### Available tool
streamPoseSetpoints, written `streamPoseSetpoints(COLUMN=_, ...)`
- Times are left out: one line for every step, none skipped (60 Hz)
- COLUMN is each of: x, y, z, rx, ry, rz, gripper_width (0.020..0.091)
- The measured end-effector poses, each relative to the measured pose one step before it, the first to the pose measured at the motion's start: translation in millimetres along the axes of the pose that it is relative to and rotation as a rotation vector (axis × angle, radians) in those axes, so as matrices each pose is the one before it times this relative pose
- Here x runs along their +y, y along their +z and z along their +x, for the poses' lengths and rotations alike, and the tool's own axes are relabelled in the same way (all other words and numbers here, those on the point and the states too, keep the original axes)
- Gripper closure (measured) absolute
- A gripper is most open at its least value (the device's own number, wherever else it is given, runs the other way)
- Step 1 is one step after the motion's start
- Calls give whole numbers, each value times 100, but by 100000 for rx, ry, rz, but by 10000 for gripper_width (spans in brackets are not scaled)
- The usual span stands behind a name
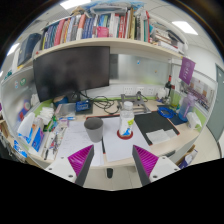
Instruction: Pour water
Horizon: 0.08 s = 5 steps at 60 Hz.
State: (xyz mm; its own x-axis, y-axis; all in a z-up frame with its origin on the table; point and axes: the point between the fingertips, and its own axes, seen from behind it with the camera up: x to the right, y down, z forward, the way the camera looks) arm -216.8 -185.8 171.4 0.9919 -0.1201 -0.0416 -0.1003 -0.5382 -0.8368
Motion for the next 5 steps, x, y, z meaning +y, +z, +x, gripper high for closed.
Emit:
streamPoseSetpoints(x=-20, y=-255, z=-168, rx=68, ry=-142, rz=91, gripper_width=320)
streamPoseSetpoints(x=-39, y=-242, z=-131, rx=88, ry=-209, rz=-32, gripper_width=323)
streamPoseSetpoints(x=17, y=-202, z=-122, rx=44, ry=-188, rz=-64, gripper_width=324)
streamPoseSetpoints(x=-8, y=-168, z=-131, rx=-45, ry=-220, rz=23, gripper_width=325)
streamPoseSetpoints(x=-58, y=-168, z=-149, rx=-78, ry=-246, rz=197, gripper_width=327)
